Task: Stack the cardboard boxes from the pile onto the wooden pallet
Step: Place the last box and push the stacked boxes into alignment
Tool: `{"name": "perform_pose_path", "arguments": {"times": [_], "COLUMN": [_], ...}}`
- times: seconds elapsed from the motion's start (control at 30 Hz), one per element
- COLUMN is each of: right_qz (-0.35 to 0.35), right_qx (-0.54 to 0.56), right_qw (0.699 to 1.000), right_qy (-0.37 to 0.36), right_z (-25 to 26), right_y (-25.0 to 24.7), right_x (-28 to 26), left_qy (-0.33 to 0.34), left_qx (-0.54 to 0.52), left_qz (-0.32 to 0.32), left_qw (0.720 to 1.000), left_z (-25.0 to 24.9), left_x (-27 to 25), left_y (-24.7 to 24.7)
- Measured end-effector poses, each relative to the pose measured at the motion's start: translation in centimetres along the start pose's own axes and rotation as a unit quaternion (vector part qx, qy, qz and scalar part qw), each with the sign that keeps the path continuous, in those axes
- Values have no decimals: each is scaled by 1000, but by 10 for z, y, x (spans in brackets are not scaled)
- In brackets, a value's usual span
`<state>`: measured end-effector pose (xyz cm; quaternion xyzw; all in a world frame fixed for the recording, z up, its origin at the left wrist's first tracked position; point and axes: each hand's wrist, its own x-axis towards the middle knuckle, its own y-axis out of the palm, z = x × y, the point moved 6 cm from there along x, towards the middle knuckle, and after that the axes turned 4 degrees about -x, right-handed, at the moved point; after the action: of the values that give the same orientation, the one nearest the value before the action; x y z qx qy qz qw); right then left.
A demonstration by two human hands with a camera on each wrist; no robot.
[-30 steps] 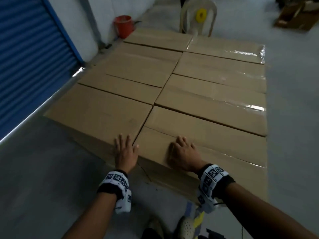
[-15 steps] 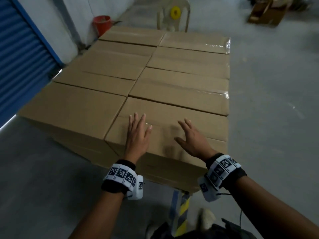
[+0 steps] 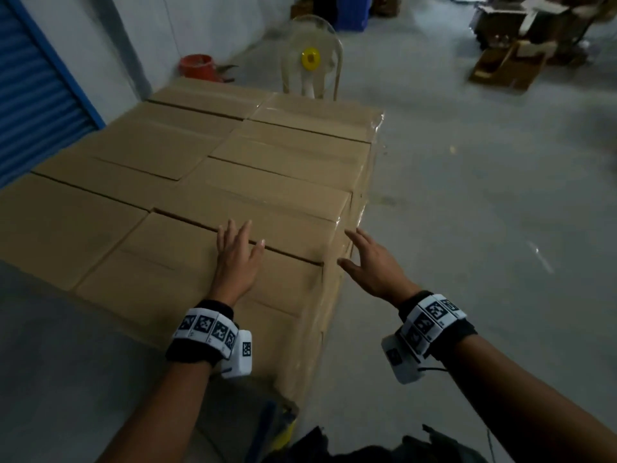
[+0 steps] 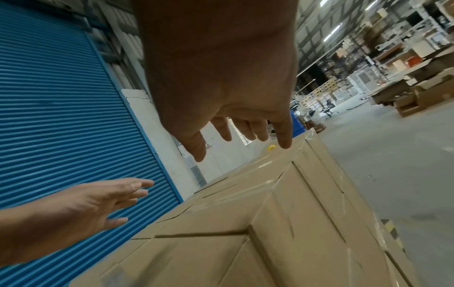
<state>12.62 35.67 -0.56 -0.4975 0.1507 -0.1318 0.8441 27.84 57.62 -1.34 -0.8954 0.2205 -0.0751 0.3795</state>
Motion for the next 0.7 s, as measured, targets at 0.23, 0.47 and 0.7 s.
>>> {"name": "perform_pose_path", "arguments": {"times": [0.23, 0.47, 0.7], "right_qz": [-4, 7, 48], "right_qx": [-13, -34, -81], "right_qw": [998, 991, 981], "right_qy": [-61, -128, -172], "right_z": [-38, -59, -79], "right_y": [-64, -107, -160], "right_x": [75, 218, 408], "left_qy": [-45, -42, -55], "left_qx": [6, 2, 2], "left_qz": [-58, -100, -118], "left_qw": [997, 994, 991], "left_z": [-48, -94, -108], "left_x": [43, 178, 360], "left_y": [2, 20, 19]}}
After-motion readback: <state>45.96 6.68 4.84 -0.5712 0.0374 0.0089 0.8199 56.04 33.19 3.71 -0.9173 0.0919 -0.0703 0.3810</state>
